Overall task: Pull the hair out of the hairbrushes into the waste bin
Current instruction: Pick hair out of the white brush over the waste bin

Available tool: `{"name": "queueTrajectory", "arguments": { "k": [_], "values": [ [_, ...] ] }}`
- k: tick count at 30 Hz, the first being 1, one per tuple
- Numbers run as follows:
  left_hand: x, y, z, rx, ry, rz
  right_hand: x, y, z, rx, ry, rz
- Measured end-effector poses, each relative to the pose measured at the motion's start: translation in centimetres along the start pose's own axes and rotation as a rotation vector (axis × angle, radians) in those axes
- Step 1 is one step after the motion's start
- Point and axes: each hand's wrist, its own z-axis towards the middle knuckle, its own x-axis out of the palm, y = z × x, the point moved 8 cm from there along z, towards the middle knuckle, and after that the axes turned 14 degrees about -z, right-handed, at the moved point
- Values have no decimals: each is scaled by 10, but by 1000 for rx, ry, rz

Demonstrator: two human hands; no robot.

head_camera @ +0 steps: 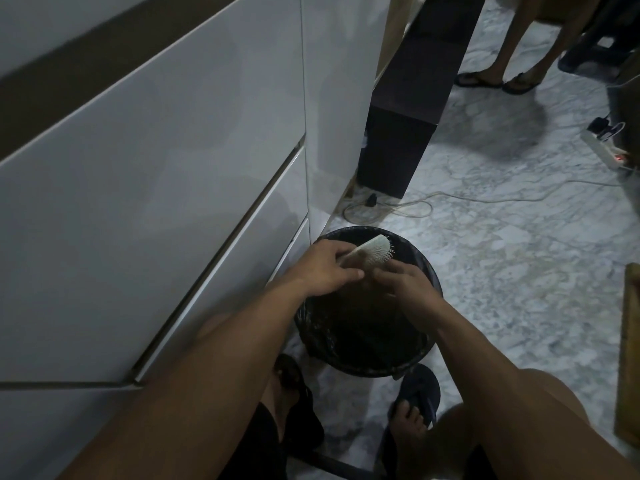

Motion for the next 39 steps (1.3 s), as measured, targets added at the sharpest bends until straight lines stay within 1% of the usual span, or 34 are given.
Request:
{"name": "queueTrajectory", "arguments": {
  "k": [2, 4, 6, 8, 12, 14, 15, 16, 17, 20, 22, 24, 26, 29, 31, 33, 37, 39],
  "values": [
    [-5, 4, 2, 2, -44, -10, -3, -1, 0, -11, -10, -113],
    [-11, 7, 4, -7, -95, -11, -8, -1, 0, -27, -48, -202],
    [-13, 7, 5, -12, -109, -16, -16, -5, 3, -11, -103, -263],
    [-10, 6, 6, -12, -90, -23, -28, -7, 7, 11, -212, -326],
    [0, 1, 3, -20, -36, -13, -46, -6, 5, 72, -449, -535],
    [3, 4, 2, -47, -2, -14, -49, -6, 2, 85, -512, -595],
    [2, 6, 2, -68, 16, -19, -47, -7, 2, 80, -495, -604],
    [2, 9, 1, -95, 34, -24, -45, -7, 4, 64, -444, -571],
    [1, 12, 1, -123, 53, -26, -39, -9, 6, 51, -370, -481],
    [2, 22, 4, -194, 108, -12, -16, -12, 5, 71, -73, -131],
    [5, 24, 5, -194, 116, -6, -1, -12, 4, 51, 66, -68],
    [7, 25, 5, -186, 117, -12, 5, -13, 5, 18, 96, -85],
    [7, 24, 5, -176, 96, -31, 4, -11, 4, -9, 60, -149],
    [-2, 23, 4, -183, 17, -109, -7, -5, 2, -33, -21, -310],
    [-3, 26, 4, -224, 15, -165, -10, -3, 0, -18, -36, -312],
    [-2, 29, 2, -266, 39, -163, -15, -4, 2, 1, -77, -329],
    [4, 27, 0, -330, 124, -189, -34, -11, 7, 86, -280, -346],
    [4, 25, 0, -348, 117, -248, -45, -12, 9, 103, -383, -369]
  ]
}}
